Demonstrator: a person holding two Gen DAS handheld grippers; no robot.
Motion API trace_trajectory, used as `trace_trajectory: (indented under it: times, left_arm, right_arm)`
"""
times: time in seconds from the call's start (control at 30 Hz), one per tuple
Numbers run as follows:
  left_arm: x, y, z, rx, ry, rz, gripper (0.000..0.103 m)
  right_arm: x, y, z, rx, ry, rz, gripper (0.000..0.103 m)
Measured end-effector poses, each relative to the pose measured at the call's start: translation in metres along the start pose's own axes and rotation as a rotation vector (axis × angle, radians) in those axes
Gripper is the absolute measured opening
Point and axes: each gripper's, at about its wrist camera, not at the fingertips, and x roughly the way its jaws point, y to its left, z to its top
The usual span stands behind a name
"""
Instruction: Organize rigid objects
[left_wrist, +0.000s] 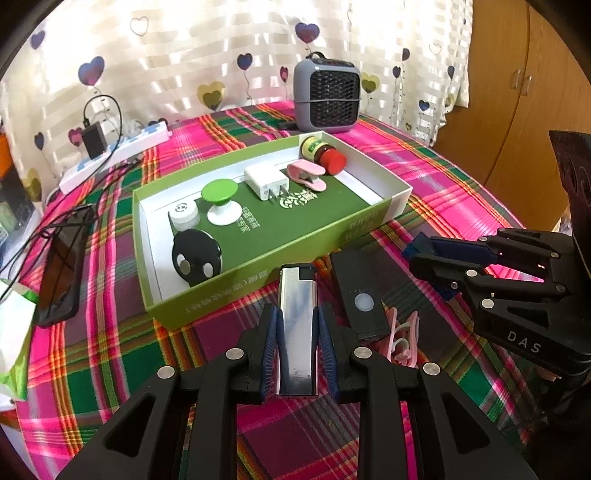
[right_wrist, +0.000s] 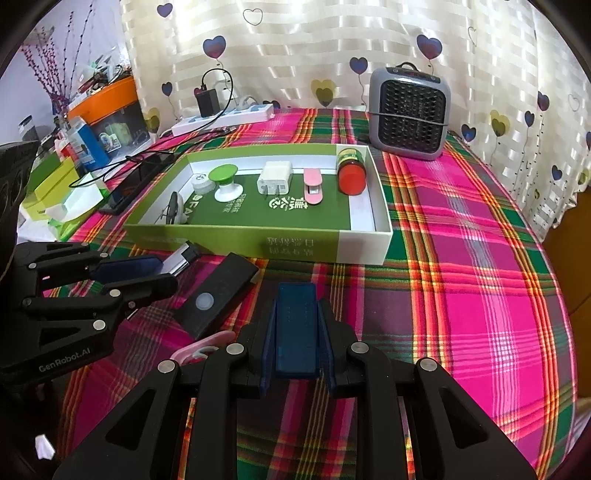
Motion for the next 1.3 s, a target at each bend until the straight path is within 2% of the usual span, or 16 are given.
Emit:
trace_trajectory:
  times: [0.7, 1.3]
  left_arm:
    - [-0.024, 0.003, 0.022, -0.005, -0.074, 0.02, 0.022]
    - [-0.006, 0.008, 0.054, -0.02, -0.08, 0.003, 0.022]
  right_arm:
    - [-0.021, -0.002, 0.022, -0.028, -0.063, -0.005, 0.023]
    - [0.002, -0.019, 0.065, -0.023, -0.054, 0.0, 0.023]
